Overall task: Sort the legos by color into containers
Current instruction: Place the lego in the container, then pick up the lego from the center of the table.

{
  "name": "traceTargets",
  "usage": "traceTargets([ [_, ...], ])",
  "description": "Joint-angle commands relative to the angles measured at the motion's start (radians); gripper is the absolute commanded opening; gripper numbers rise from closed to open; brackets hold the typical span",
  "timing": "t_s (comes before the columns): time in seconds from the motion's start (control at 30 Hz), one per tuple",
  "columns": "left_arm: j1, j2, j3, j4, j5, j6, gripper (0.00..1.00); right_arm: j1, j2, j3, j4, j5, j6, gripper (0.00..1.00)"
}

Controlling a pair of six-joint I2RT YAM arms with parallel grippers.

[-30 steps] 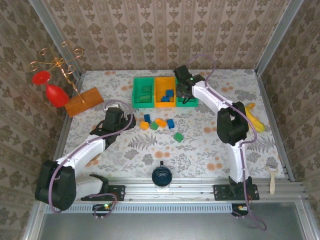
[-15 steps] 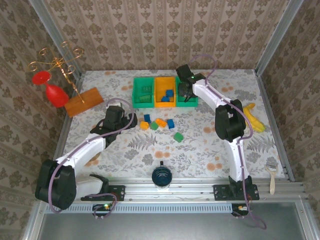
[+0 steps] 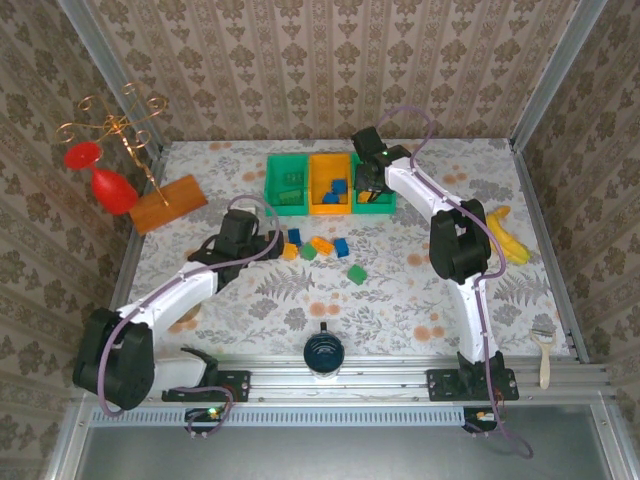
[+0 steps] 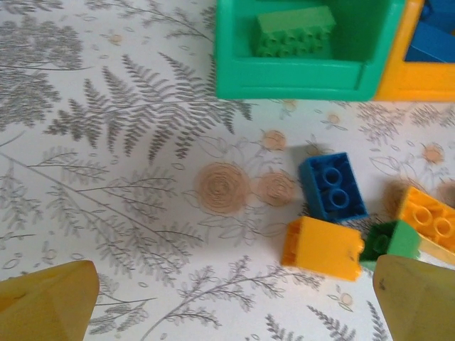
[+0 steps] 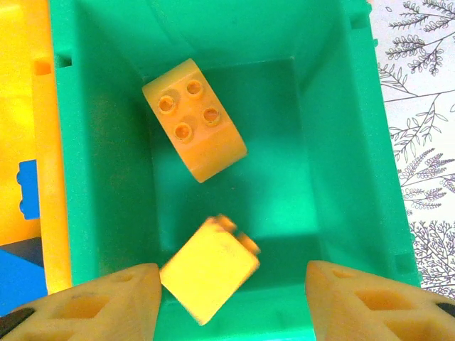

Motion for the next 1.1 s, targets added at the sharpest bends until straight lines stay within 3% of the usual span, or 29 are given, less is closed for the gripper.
traceTargets([
  [0.0,-0.029,0.019,0.041,-0.017,0.017,0.058,1.00,0.000,0.000,0.028,-0.024,0.002,-0.011,0.58],
  [0.2,-0.096,0.077,0.085,-0.030,0.030,0.105,1.00,0.003,-0.069,-0.025,-0.014,-0.007,-0.006,0.60],
  [0.47,-0.158,0.208,0.184,-0.104,0.059,0.152,0.96,0.009,-0.255,-0.228,0.051,-0.019,0.031,0.67],
  [0.77,-0.198,0.354,0.304,-0.167,0.144,0.228,0.83,0.009,-0.459,-0.508,0.112,-0.004,0.114,0.79],
  [1.07,-0.223,0.451,0.390,-0.208,0.154,0.245,0.69,0.007,-0.611,-0.687,0.128,0.029,0.161,0.97],
])
